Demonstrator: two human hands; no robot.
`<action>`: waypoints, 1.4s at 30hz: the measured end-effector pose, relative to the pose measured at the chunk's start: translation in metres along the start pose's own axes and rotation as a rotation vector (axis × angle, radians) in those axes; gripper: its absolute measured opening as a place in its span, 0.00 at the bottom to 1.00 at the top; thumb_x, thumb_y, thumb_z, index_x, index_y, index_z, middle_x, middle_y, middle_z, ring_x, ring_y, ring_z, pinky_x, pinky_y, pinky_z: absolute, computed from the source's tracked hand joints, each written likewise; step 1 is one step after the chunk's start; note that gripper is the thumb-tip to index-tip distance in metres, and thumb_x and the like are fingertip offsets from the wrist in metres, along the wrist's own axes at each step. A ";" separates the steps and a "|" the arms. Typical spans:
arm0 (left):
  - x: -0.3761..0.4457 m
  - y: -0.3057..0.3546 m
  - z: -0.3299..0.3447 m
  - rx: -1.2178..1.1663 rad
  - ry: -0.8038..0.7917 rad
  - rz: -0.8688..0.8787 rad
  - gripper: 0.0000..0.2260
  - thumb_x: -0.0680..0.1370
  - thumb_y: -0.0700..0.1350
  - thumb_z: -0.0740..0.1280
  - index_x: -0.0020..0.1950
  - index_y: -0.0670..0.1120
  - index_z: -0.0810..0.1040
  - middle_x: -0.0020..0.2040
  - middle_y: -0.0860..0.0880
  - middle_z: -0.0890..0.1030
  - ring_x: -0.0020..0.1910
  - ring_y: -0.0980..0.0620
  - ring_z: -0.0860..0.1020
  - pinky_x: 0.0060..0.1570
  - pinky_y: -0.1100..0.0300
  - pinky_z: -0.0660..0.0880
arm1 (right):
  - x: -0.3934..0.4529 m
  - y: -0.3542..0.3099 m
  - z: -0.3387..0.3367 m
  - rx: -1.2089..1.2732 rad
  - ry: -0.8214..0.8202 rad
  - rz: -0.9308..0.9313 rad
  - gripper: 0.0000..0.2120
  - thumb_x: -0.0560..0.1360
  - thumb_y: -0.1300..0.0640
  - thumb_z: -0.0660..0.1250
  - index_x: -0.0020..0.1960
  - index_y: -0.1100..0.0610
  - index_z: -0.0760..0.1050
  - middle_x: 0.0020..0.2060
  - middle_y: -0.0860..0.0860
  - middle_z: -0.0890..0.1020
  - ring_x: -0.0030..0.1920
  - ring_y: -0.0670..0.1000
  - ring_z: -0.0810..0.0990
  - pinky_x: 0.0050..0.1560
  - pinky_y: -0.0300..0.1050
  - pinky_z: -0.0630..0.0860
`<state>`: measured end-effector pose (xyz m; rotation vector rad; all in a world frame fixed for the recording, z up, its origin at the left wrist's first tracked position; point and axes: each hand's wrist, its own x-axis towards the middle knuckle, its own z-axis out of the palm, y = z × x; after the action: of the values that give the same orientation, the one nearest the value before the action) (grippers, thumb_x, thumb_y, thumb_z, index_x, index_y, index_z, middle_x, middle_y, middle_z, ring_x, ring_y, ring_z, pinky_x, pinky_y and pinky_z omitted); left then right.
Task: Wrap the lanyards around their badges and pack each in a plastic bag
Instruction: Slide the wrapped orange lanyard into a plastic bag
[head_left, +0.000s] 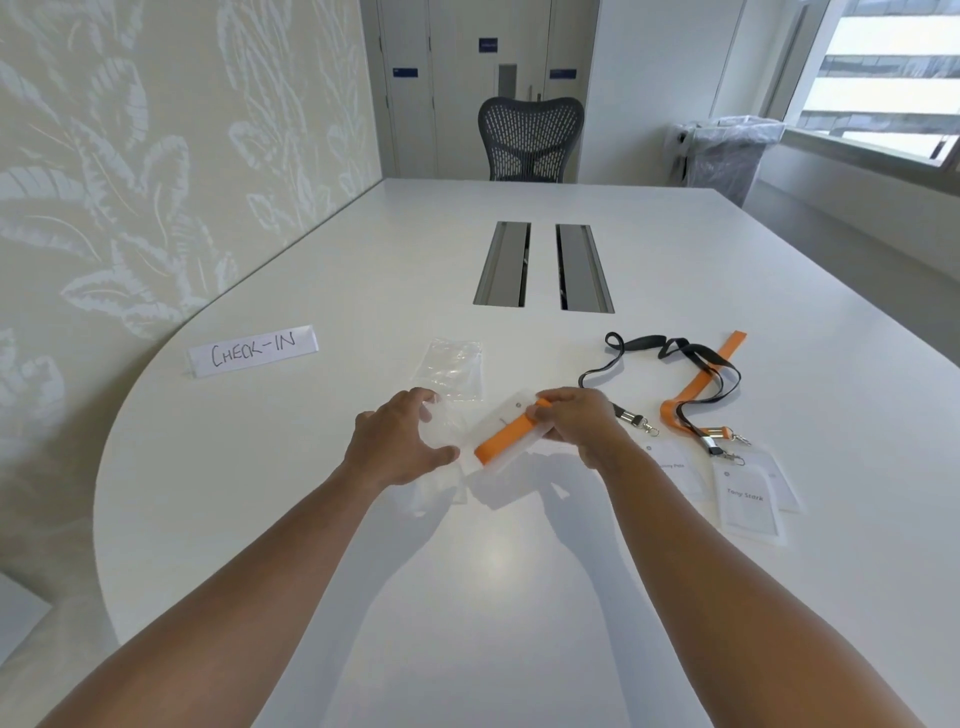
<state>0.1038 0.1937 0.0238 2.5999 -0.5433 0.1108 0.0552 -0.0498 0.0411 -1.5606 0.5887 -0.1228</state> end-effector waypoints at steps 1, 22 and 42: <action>0.000 0.000 0.000 -0.001 0.010 -0.009 0.32 0.68 0.61 0.76 0.68 0.55 0.69 0.56 0.59 0.77 0.56 0.55 0.78 0.60 0.53 0.67 | 0.002 -0.005 -0.001 0.035 0.033 -0.019 0.14 0.70 0.69 0.76 0.54 0.63 0.81 0.47 0.59 0.83 0.46 0.55 0.84 0.46 0.48 0.82; 0.006 0.040 -0.006 0.009 0.102 0.042 0.40 0.67 0.69 0.73 0.72 0.51 0.68 0.64 0.54 0.77 0.61 0.50 0.78 0.62 0.50 0.71 | -0.022 -0.038 0.027 -0.096 0.046 -0.279 0.11 0.70 0.59 0.76 0.52 0.54 0.83 0.47 0.52 0.85 0.49 0.55 0.84 0.51 0.53 0.83; 0.010 0.069 -0.008 -0.241 0.293 0.103 0.28 0.70 0.64 0.74 0.64 0.53 0.75 0.55 0.55 0.82 0.54 0.52 0.80 0.45 0.60 0.71 | -0.046 -0.062 0.031 -0.435 -0.185 -0.465 0.16 0.78 0.43 0.66 0.42 0.53 0.84 0.40 0.47 0.83 0.41 0.45 0.80 0.38 0.39 0.74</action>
<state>0.0863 0.1387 0.0631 2.2694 -0.5461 0.4255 0.0469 -0.0039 0.1097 -2.0887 0.0959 -0.2078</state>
